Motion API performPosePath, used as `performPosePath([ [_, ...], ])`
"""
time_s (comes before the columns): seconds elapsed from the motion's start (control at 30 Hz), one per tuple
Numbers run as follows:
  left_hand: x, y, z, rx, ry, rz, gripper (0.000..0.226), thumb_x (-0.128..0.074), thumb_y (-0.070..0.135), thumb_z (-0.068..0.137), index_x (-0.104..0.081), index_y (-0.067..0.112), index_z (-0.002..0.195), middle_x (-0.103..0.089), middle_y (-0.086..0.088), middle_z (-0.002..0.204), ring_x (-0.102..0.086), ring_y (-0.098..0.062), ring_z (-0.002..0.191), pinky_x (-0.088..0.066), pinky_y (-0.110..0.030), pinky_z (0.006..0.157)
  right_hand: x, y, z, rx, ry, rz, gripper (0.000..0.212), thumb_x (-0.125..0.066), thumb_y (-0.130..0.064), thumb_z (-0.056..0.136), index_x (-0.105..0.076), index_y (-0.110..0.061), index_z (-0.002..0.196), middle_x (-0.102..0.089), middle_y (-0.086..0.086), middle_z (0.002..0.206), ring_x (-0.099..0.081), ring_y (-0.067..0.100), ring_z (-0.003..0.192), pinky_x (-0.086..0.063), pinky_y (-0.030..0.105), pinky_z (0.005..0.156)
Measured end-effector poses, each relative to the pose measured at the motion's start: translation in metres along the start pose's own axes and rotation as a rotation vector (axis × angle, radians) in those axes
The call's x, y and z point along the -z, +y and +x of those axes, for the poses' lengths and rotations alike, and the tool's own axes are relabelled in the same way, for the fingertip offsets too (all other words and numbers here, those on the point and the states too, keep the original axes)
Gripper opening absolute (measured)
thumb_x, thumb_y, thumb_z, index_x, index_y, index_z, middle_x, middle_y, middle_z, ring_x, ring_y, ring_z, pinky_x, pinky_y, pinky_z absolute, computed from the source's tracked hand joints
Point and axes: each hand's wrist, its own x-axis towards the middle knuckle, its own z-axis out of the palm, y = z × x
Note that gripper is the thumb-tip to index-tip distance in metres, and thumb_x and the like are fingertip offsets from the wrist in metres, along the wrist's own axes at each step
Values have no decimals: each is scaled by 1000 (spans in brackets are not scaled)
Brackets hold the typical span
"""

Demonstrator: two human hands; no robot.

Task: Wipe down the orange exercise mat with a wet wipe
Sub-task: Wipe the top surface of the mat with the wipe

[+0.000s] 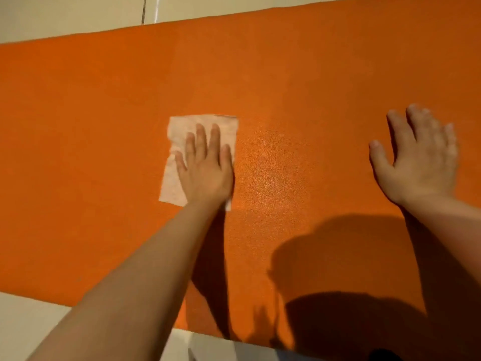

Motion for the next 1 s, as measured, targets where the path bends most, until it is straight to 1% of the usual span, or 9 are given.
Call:
performPosePath([
  [0.1, 20, -44, 36, 155, 22, -19, 54, -17, 45, 106, -10, 32, 158, 1, 2, 167, 4, -18, 153, 2, -50, 121, 1, 0, 0, -10, -13, -17, 67, -29, -54, 93, -33, -19, 151, -23, 12, 160, -15, 27, 149, -4, 48, 120],
  [0.23, 9, -15, 23, 193, 52, -25, 55, -16, 44, 106, -5, 29, 158, 5, 0, 166, 8, -20, 152, 7, -51, 120, 0, 0, -1, -16, -18, -23, 67, -30, -54, 93, -33, -19, 151, -23, 12, 160, -16, 28, 149, -4, 48, 120],
  [0.37, -19, 52, -32, -135, -5, 45, 65, -1, 50, 97, -6, 29, 158, 4, -2, 166, 5, -23, 153, 9, -46, 118, 1, 0, 0, -26, -11, -31, 67, -30, -53, 93, -33, -19, 151, -24, 12, 160, -17, 28, 148, -6, 50, 120],
  [0.47, -43, 97, -79, -392, -34, 65, 56, -8, 43, 103, -21, 29, 156, -12, -2, 164, -7, -22, 152, 2, -47, 120, 0, -1, -1, -35, -5, -38, 67, -30, -53, 92, -34, -19, 150, -25, 12, 159, -17, 28, 148, -6, 49, 120],
  [0.53, -47, 100, -84, -446, -82, 107, 56, -2, 42, 104, -19, 30, 156, -10, 1, 164, -5, -19, 152, 2, -46, 120, -1, -1, 0, -34, -4, -44, 67, -30, -53, 92, -35, -19, 150, -26, 11, 159, -17, 27, 148, -6, 48, 120],
  [0.63, -34, 74, -66, -598, -132, 66, 55, -9, 48, 103, -16, 36, 156, -5, 6, 164, 0, -15, 153, 8, -41, 120, -1, 1, -1, -26, -9, -39, 67, -29, -55, 93, -34, -20, 150, -25, 11, 160, -16, 26, 148, -6, 48, 120],
  [0.7, -23, 51, -37, -519, -122, 67, 61, -4, 57, 97, -10, 39, 156, 2, 9, 164, 5, -14, 152, 11, -40, 119, -1, 2, -1, -15, -15, -41, 67, -28, -55, 94, -33, -20, 151, -24, 11, 160, -16, 26, 149, -6, 49, 121],
  [0.87, 21, -52, 44, 107, -4, 19, 56, -13, 49, 103, -9, 35, 157, 2, 2, 166, 3, -19, 153, 2, -48, 121, 0, 2, -1, -23, -16, -45, 67, -28, -55, 94, -33, -20, 151, -24, 12, 160, -16, 26, 149, -7, 49, 121],
  [1.0, 28, -72, 43, 234, 30, -33, 54, -16, 41, 107, -5, 29, 158, 5, -1, 166, 8, -21, 152, 7, -51, 120, 2, 2, -1, -32, -22, -61, 67, -29, -54, 93, -33, -20, 150, -24, 12, 160, -16, 26, 149, -7, 48, 120],
])
